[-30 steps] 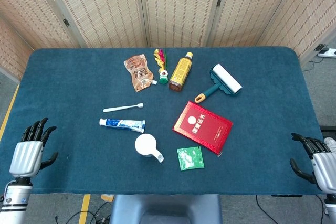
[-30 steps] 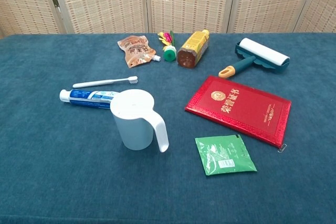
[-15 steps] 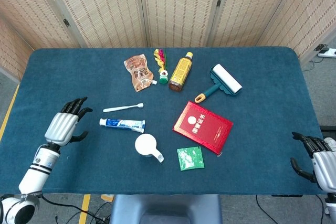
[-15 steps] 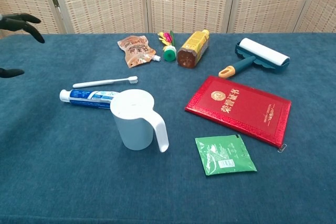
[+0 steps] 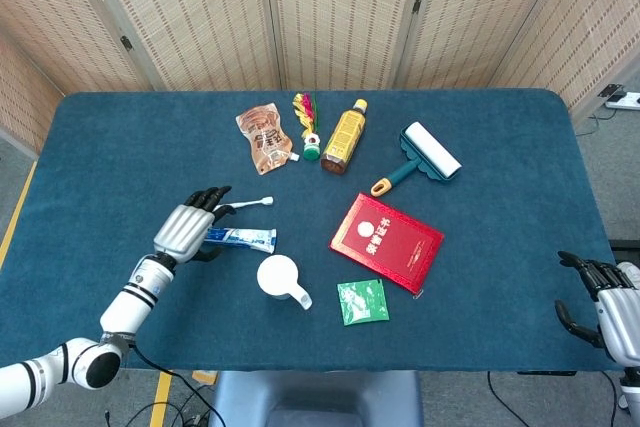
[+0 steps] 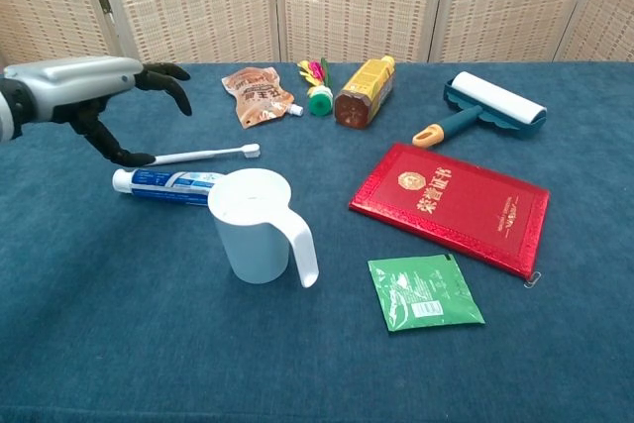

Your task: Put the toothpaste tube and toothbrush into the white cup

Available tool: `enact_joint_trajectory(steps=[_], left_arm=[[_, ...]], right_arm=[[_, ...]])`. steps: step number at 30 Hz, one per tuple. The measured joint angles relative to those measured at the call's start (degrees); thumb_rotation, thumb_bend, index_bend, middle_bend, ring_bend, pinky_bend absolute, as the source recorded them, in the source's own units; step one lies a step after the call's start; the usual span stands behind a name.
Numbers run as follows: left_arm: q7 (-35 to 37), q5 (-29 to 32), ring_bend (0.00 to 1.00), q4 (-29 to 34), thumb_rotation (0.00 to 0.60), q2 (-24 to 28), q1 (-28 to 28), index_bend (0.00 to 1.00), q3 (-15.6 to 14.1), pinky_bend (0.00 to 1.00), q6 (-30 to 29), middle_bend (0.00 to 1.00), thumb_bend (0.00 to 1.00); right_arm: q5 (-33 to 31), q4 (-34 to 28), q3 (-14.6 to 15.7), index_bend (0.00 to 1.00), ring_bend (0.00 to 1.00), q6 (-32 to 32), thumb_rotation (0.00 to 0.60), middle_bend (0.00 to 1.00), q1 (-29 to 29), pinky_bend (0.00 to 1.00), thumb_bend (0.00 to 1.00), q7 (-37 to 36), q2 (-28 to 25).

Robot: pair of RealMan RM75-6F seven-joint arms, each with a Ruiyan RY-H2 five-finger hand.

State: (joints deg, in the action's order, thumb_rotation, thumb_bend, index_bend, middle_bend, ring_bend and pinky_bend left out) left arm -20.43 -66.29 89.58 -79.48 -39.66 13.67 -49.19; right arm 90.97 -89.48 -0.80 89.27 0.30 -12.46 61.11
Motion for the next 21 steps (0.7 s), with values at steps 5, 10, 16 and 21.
enact_joint_trajectory(steps=[5,10,16,21], left_arm=[[-3.1,3.0,0.0,-2.0,0.6,-3.0,-2.6,0.29,-0.4,0.14,1.2,0.05,0.34],[-6.5,8.1,0.0,-4.6,0.6,-6.2,-5.5,0.3,-0.7,0.14,2.2,0.05,0.34],[-11.3,14.4,0.0,-7.9,0.6,-9.5,-8.3,0.3,-1.3,0.14,2.5,0.05,0.34],[-15.2,21.3,0.0,-9.8,0.6,-11.2,-10.3,0.3,-2.1,0.14,2.3,0.05,0.34]], right_arm=[[0.1,0.0,0.0,0.17,0.24,-0.2,0.6,0.28,0.2,0.24,0.31,-0.4,-0.1],[0.1,0.4,0.0,0.17,0.24,-0.7,0.6,0.28,0.4,0.24,0.31,-0.6,0.0],[-0.1,0.6,0.0,0.17,0.24,-0.8,0.6,0.28,0.4,0.24,0.31,-0.9,0.0],[-0.5,0.9,0.1,0.17,0.24,-0.9,0.6,0.28,0.2,0.24,0.31,-1.2,0.0]])
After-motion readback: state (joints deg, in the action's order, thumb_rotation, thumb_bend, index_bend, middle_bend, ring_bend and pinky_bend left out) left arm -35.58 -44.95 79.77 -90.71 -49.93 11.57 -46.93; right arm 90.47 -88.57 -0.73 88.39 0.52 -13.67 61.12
